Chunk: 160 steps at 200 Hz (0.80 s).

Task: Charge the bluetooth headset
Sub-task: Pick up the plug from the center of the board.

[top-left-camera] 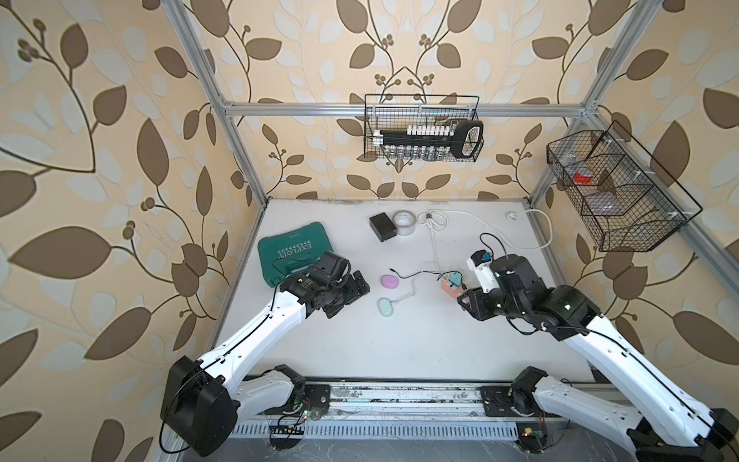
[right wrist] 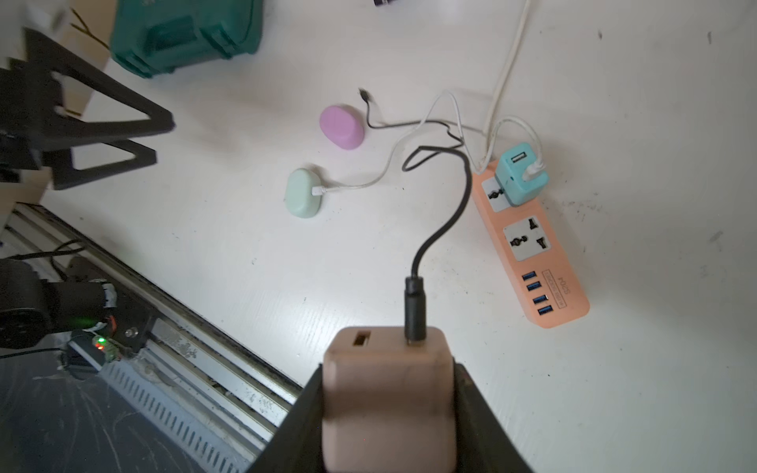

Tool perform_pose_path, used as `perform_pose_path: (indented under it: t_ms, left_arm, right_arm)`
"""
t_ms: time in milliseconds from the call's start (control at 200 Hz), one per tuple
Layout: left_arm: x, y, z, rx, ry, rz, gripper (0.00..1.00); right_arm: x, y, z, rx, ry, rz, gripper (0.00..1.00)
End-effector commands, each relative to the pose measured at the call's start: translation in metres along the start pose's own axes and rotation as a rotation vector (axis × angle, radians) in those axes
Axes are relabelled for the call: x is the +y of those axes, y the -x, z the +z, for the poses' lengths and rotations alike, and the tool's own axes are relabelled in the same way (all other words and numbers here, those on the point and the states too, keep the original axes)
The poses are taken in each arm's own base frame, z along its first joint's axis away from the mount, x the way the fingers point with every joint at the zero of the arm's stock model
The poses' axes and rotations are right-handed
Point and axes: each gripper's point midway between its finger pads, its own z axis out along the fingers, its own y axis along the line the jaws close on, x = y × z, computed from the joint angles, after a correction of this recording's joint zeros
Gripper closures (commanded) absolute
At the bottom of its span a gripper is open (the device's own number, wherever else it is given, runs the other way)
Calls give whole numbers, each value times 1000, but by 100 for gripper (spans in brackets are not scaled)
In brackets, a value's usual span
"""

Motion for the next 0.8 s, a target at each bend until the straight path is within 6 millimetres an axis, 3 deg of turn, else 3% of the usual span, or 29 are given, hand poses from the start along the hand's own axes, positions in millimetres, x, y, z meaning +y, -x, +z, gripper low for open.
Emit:
perform_pose_path:
  t_ms: [0,180,405,635,795]
  left_arm:
    - [-37,10,-17,-17,-138,84,4]
    - [-68,12,-39,-32,-263,179,5]
    - [-79,22,-77,-158,-340,212,4]
    - [-106,20,-102,-155,-433,291,8]
    - [-143,4,-119,-76,-637,351,12]
  right_arm:
    - [15,9,-26,-29,69,-19,70]
    - [44,32,-47,-96,203,-76,70]
    - [79,67,-78,-203,348,-163,70]
    - [78,76,-79,-187,314,-198,70]
    - [89,81,-89,-250,381,-234,69]
